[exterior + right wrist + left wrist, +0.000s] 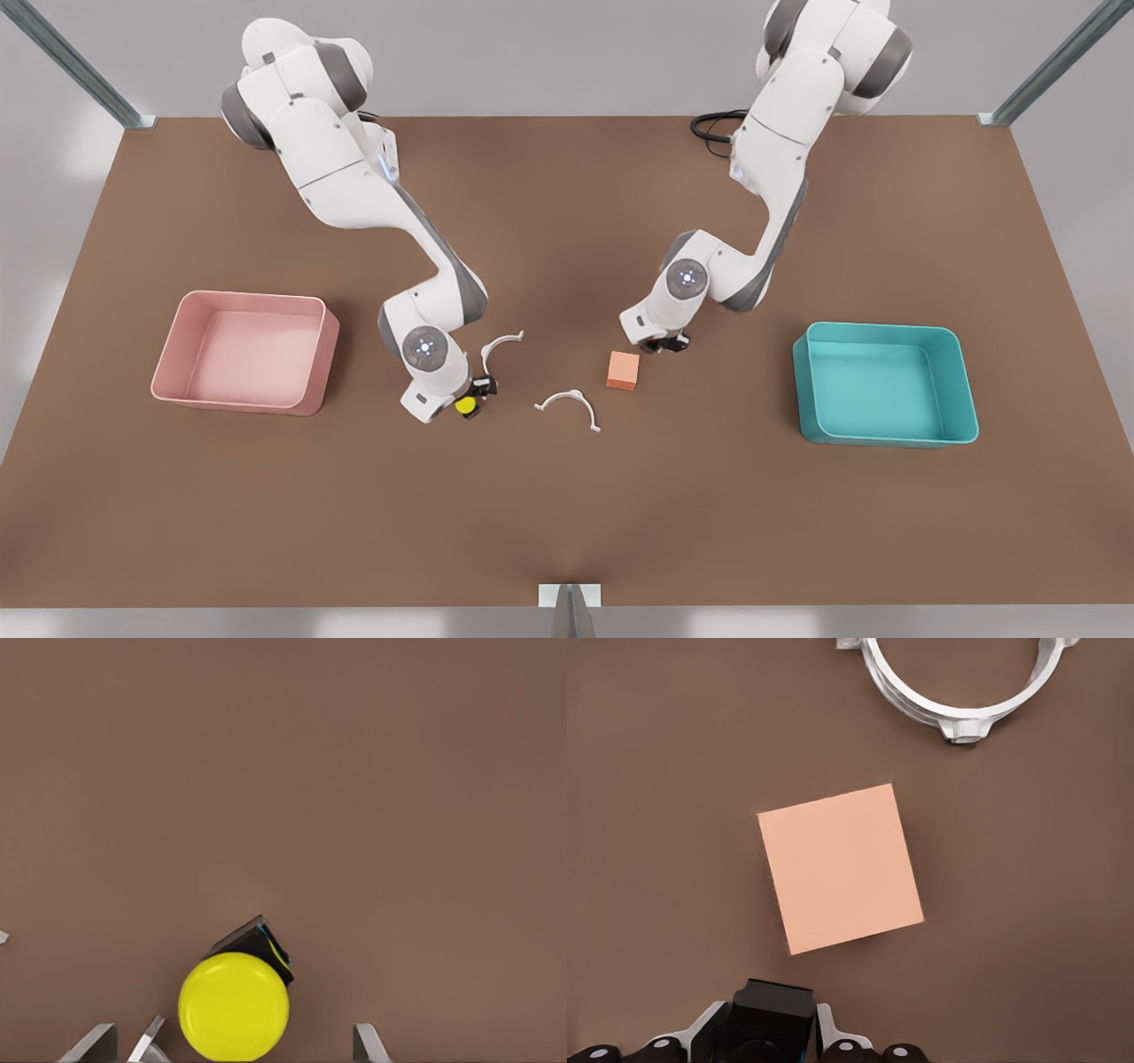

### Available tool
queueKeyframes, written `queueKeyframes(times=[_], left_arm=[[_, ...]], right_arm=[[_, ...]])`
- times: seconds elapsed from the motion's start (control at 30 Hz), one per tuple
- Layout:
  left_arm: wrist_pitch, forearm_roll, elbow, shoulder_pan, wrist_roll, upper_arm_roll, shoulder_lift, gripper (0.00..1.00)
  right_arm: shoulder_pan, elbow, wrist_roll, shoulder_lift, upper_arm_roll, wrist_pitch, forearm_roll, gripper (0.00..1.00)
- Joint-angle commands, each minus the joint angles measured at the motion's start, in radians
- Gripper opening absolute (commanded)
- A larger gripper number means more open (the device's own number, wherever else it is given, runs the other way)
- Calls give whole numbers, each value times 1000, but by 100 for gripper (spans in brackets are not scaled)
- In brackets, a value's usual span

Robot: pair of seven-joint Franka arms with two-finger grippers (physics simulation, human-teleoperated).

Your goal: Place the red button in the blue storage box with the left arm, and place the yellow button in the pink storage box with the right arm

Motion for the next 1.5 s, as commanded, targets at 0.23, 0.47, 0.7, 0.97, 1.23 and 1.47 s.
queueKeyframes(times=[0.23, 0.47, 0.7, 0.97, 1.23, 1.47], left_arm=[[-544, -14, 81, 549, 756, 4, -294, 42], [-579, -13, 264, 678, 854, 16, -87, 100], [-934, -14, 663, 583, 95, -5, -180, 100], [-1009, 24, 814, 382, 7, 93, -114, 100], [-917, 19, 807, 440, 21, 96, -53, 100], [-920, 16, 807, 433, 0, 96, -51, 100]], right_arm=[[-15, 0, 98, 66, -1, 244, -6, 100], [-9, -37, 96, 83, -3, 262, -12, 90], [-15, -93, 88, 48, -3, 344, -12, 91], [-16, -100, 85, 49, -5, 353, -14, 53], [-170, 26, -73, -80, -1, 138, -54, 52], [-329, -277, -217, -385, 2, 51, -52, 53]])
